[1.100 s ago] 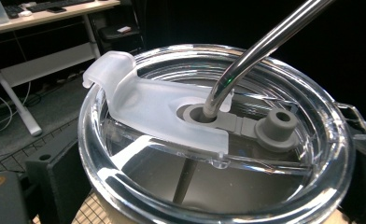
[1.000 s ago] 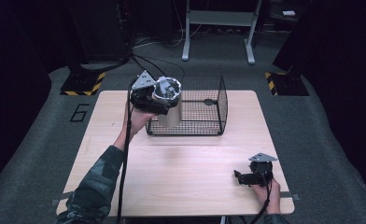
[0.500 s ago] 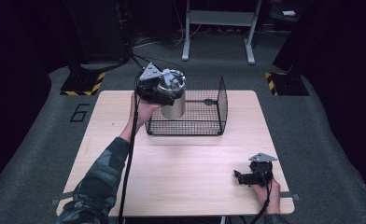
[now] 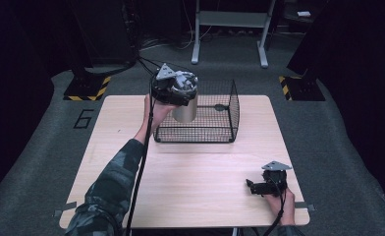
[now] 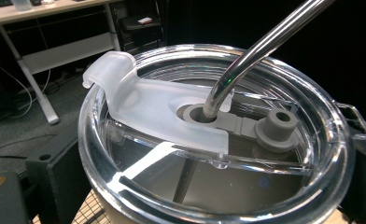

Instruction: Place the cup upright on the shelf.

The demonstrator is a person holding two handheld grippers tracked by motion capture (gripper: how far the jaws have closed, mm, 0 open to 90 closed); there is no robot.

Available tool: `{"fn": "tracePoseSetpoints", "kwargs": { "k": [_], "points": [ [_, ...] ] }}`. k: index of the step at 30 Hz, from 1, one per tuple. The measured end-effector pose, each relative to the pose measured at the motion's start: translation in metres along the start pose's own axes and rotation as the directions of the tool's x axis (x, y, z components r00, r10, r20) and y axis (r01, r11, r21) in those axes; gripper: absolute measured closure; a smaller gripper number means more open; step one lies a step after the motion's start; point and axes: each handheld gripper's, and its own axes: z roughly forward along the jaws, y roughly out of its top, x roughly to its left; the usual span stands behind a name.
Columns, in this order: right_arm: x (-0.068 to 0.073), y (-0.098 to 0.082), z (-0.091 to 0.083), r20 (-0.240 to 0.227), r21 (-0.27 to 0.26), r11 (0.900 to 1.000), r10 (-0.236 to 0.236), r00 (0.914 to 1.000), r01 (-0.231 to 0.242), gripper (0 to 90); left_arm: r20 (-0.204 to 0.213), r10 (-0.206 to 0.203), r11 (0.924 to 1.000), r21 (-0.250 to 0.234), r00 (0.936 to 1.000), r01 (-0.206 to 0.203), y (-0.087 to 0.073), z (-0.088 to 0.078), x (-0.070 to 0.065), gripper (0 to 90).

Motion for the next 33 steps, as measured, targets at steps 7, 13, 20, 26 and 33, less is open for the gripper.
{"fn": "tracePoseSetpoints", "kwargs": {
  "k": [7, 13, 20, 26, 33],
  "points": [
    [0.0, 0.0, 0.0, 0.005, -0.004, 1.0, 0.003, 1.0, -0.003, 0.1, -0.026, 0.0, 0.9998, 0.02, 0.9997, 0.0, -0.003, 0.011, 0.001, 4.0],
    [0.0, 0.0, 0.001, 0.005, -0.004, 1.0, 0.002, 1.0, -0.002, 0.1, -0.044, -0.03, 0.9989, 0.035, 0.9986, 0.032, -0.008, 0.026, 0.005, 4.0],
    [0.0, 0.0, 0.0, 0.002, -0.001, 1.0, -0.002, 1.0, 0.002, 0.1, -0.065, -0.062, 0.9969, 0.043, 0.996, 0.065, -0.014, 0.041, 0.009, 4.0],
    [0.0, 0.0, 0.001, 0.006, -0.006, 1.0, -0.004, 1.0, 0.004, 0.1, -0.078, -0.08, 0.9944, 0.063, 0.9937, 0.085, -0.02, 0.05, 0.011, 4.0],
    [0.0, 0.0, 0.001, 0.006, -0.006, 1.0, 0.0, 1.0, 0.0, 0.1, -0.1, -0.114, 0.9914, 0.054, 0.9884, 0.12, -0.029, 0.058, 0.016, 4.0]
  ]
}}
